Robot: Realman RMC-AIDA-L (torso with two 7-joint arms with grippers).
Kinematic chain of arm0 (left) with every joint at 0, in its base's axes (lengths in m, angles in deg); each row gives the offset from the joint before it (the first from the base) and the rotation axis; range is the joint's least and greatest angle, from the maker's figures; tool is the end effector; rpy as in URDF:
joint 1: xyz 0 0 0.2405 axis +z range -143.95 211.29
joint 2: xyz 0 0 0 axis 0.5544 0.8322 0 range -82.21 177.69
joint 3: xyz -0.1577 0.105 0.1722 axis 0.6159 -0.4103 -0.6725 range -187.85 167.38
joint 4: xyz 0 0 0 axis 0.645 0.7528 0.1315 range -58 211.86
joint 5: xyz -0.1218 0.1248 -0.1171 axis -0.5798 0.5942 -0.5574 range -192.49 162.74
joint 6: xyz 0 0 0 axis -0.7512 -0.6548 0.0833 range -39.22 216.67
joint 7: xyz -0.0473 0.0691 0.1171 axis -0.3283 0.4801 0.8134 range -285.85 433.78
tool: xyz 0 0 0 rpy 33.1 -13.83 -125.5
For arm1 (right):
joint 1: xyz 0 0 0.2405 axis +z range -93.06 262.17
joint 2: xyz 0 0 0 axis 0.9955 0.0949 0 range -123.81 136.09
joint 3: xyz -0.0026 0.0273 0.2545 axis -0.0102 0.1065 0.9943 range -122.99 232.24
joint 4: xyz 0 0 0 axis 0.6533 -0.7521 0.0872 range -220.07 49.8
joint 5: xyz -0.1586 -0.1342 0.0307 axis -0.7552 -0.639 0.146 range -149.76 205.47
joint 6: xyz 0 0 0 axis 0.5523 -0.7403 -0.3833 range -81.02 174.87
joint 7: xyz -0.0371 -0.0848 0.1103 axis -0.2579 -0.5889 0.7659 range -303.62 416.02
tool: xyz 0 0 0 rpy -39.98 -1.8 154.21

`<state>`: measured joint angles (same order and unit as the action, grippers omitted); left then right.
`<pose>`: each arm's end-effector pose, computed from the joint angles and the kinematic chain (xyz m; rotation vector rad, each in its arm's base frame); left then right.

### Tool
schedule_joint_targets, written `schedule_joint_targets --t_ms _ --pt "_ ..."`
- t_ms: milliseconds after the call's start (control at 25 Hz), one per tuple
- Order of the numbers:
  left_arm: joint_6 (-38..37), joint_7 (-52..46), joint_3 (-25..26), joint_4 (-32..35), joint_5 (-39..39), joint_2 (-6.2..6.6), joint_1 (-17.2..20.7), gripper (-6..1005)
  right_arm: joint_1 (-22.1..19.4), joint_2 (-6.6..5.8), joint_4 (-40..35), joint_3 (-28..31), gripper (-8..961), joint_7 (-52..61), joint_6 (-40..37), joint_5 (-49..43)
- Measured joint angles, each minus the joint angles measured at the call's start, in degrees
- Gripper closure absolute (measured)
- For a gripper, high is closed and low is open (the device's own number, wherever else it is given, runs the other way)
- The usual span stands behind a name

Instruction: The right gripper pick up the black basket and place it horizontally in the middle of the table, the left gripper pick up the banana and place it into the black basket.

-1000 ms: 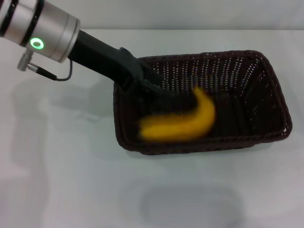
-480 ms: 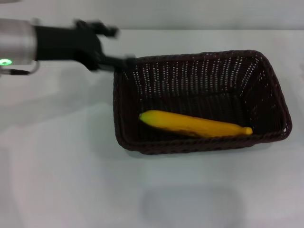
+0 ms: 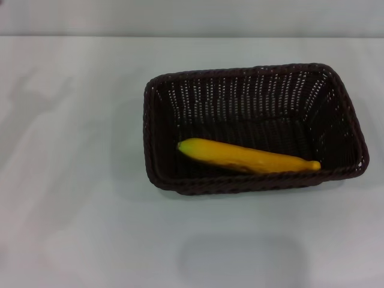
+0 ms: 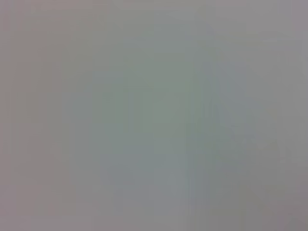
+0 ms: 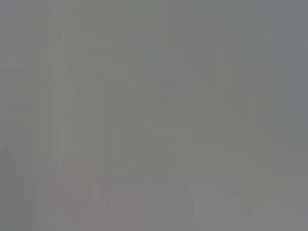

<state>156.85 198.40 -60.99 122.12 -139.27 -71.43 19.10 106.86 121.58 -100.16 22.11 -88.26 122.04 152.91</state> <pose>-0.2953 0.3410 0.1094 -1.7447 -0.3766 -0.9734 0.3536 0.3310 0.0893 -1.5373 0.4725 0.8768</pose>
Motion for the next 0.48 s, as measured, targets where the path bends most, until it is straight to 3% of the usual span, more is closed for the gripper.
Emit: schedule_joint_targets --t_ms 240,480 --pt "6.6 19.5 0.0 -20.5 -22.2 -0.09 -2.2 109 0.0 -0.04 0.0 0.0 79 -1.5 -0.4 0.4" --pt "12.1 30.3 0.0 -33.7 -32.9 -0.34 -6.4 109 -0.3 -0.13 0.1 -0.8 79 -2.9 -0.8 0.1"
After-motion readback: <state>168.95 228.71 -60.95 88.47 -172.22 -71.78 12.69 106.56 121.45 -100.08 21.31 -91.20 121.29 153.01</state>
